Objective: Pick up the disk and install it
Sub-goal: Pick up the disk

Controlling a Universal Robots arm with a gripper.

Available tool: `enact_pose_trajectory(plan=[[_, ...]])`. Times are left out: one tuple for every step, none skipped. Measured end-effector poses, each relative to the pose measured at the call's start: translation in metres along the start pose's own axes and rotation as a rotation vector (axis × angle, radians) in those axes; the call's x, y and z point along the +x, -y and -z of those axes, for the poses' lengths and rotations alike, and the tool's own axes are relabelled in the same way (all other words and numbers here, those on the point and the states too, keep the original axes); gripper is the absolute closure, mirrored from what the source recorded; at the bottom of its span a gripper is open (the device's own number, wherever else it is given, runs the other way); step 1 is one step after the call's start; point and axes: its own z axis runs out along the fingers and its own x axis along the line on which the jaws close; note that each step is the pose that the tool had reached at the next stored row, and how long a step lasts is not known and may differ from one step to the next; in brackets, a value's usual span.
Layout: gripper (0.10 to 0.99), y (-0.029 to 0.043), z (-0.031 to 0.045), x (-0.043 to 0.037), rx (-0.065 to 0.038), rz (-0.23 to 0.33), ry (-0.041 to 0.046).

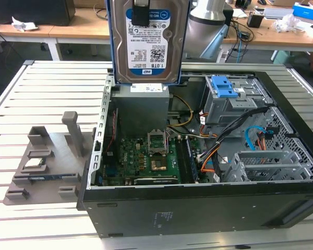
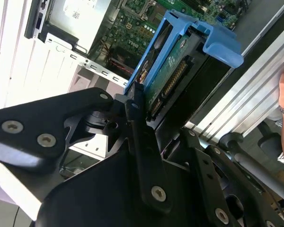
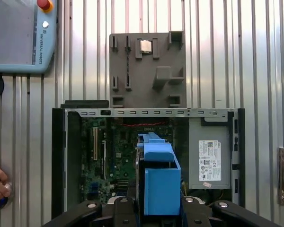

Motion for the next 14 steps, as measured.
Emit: enact_pose_trajectory(plan=[[0.725, 0.0, -0.0001, 0.0013, 0.0, 0.0, -0.0001], [0.725, 0.0, -0.0001, 0.0021, 0.0, 0.0, -0.0002], [0.725, 0.0, -0.0001, 0.003, 0.0, 0.0, -0.0003], [0.725, 0.0, -0.0002, 0.0038, 0.0, 0.0, -0.0003], [0.725, 0.0, -0.0002, 0.005, 0.0, 0.0, -0.0004], [0.725, 0.0, -0.0003, 0.0059, 0.0, 0.0, -0.0005], [0.725, 0.0, -0.0003, 0.0067, 0.0, 0.0, -0.0006], [0.725, 0.0001, -0.0003, 0.0078, 0.0, 0.0, -0.0007], [0.725, 0.0001, -0.0004, 0.0088, 0.0, 0.0, -0.0008], [0.725, 0.0001, -0.0005, 0.0095, 0.0, 0.0, -0.0008], [0.725, 0.0001, -0.0005, 0.0104, 0.0, 0.0, -0.0009], [0.725, 0.0001, -0.0005, 0.0116, 0.0, 0.0, -0.0012], [0.725, 0.0001, -0.0006, 0.0127, 0.0, 0.0, -0.0012], [0.725, 0.0001, -0.0006, 0.0136, 0.0, 0.0, -0.0013]])
